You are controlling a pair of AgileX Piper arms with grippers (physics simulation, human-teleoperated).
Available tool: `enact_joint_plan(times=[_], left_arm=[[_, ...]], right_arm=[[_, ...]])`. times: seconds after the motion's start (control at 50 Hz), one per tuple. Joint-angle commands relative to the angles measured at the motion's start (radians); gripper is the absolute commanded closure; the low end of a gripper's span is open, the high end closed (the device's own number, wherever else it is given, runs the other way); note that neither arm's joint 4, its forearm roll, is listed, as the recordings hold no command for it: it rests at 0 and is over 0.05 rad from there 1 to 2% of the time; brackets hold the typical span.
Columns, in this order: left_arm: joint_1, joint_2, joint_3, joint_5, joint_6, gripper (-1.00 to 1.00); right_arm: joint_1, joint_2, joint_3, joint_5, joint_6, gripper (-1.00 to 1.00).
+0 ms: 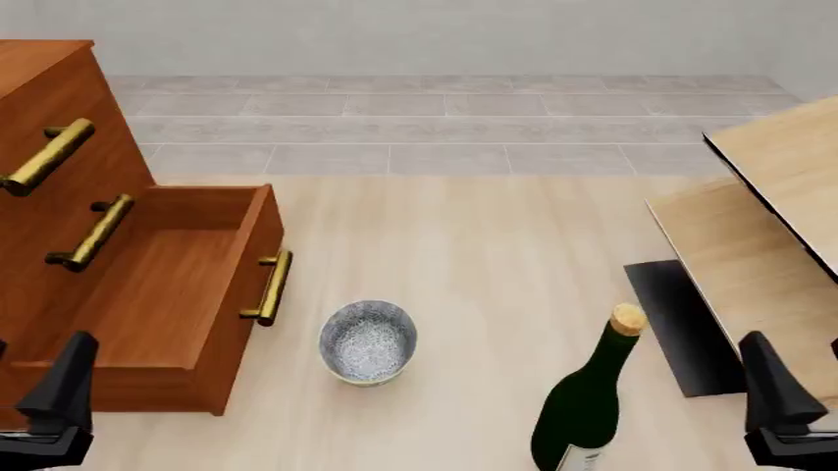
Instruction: Put the bowl on top of the cabinet.
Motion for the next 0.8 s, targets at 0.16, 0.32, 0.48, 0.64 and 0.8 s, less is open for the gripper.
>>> enact_joint_plan(times=[0.16, 0.32, 0.48, 0.64, 0.8], left_arm=[[-0.005, 0.000, -0.003, 0.001, 0.019, -1.00], [0.003, -0.001, -0.005, 0.003, 0.027, -1.00], [-0.019, 0.000, -0.018, 0.017, 0.055, -1.00], [-0.106, 0.082, -0.058, 0.025, 0.068, -1.00], [-0.206, 0.162, -0.102, 0.003, 0.092, -1.00]], right_arm=[[0.000, 0.005, -0.003, -0.001, 0.001, -1.00], [0.000, 0.005, -0.003, -0.001, 0.000, -1.00], [0.000, 0.005, -0.003, -0.001, 0.000, -1.00], [0.000, 0.005, -0.003, -0.001, 0.000, -1.00], [0.000, 0.005, -0.003, -0.001, 0.000, -1.00]])
